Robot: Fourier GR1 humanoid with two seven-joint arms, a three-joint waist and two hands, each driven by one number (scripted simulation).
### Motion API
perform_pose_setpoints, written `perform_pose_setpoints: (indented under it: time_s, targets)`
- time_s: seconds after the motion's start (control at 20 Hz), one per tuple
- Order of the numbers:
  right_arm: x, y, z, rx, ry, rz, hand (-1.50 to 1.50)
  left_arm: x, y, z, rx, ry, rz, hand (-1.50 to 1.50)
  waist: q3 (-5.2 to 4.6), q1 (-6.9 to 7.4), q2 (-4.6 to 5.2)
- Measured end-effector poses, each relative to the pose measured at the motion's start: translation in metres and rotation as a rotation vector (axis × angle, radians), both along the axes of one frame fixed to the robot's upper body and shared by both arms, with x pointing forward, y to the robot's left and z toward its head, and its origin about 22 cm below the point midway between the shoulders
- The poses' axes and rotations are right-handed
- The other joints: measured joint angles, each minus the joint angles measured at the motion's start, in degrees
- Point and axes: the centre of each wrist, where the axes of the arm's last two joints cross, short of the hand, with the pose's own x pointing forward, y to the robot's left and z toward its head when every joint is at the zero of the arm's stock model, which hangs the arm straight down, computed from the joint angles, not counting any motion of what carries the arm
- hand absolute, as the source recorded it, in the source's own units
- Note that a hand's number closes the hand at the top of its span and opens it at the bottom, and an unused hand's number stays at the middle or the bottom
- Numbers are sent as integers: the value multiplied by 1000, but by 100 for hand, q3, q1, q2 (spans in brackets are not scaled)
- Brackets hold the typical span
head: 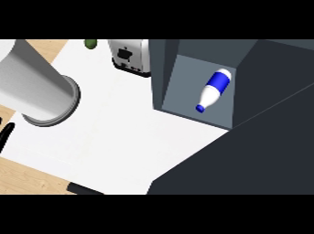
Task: Pick up the bottled water, place it into the cabinet and close the cabinet
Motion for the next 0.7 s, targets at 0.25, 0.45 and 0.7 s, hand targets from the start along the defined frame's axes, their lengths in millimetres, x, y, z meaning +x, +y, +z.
perform_pose_setpoints:
  time_s: [0.25, 0.45, 0.7]
  targets:
    - [30, 9, 3, -96, -23, -45, 150, 1, 2, -1, -2, 5, 1, -150, 20, -51, -30]
    - [53, 22, 6, -140, -21, -77, 150, 1, 5, -3, -6, 13, 8, -150, 43, -85, -48]
    - [90, 47, 11, -174, 29, -170, 150, 0, 9, -4, -8, 19, 14, -150, 74, -129, -70]
